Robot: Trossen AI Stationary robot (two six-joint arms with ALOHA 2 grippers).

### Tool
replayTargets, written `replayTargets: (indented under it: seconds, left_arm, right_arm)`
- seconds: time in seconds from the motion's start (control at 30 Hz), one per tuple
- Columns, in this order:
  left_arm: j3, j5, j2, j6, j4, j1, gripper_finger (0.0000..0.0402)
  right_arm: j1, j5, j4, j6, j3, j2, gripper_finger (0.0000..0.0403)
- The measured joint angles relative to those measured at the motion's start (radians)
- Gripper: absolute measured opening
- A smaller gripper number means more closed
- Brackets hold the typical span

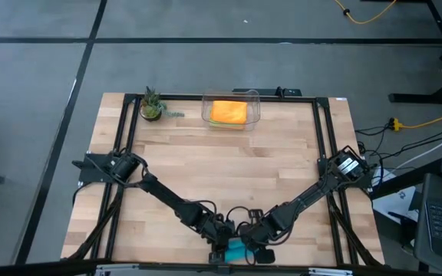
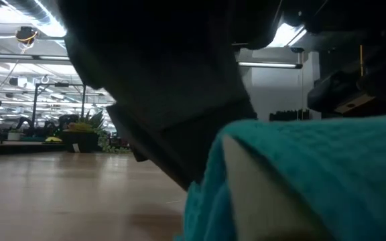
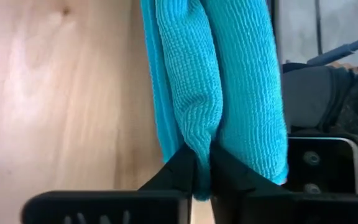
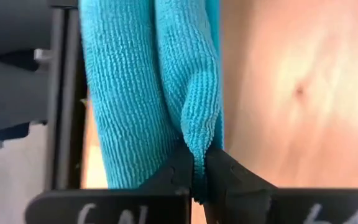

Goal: Fold microfiber towels
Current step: Fold the blue microfiber cloth

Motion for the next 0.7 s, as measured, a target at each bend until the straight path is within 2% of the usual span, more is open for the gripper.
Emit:
replayTargets:
  seconds: [0.27, 0.37, 0.47, 0.63, 0.7]
  left_arm:
    - [0.0, 0.0, -0.001, -0.02, -0.007, 0.001, 0.0104]
    - [0.0, 0.051, -0.015, -0.024, -0.017, 0.009, 0.0126]
    - [0.0, 0.104, -0.045, -0.022, -0.048, 0.019, 0.0134]
    - [0.0, 0.107, -0.112, -0.025, -0.171, 0.027, 0.0132]
    - [0.0, 0.104, -0.135, -0.022, -0.173, 0.026, 0.0132]
  right_arm:
    - [0.014, 0.006, -0.009, 0.021, 0.0, 0.0, 0.0013]
    - [0.014, 0.005, -0.01, 0.022, 0.0, 0.0, 0.0019]
    - [0.015, 0.004, -0.012, 0.022, 0.0, 0.0, 0.0023]
    - [0.015, 0.005, -0.012, 0.022, 0.0, 0.0, 0.0022]
    - [0.015, 0.01, -0.012, 0.022, 0.0, 0.0, 0.0022]
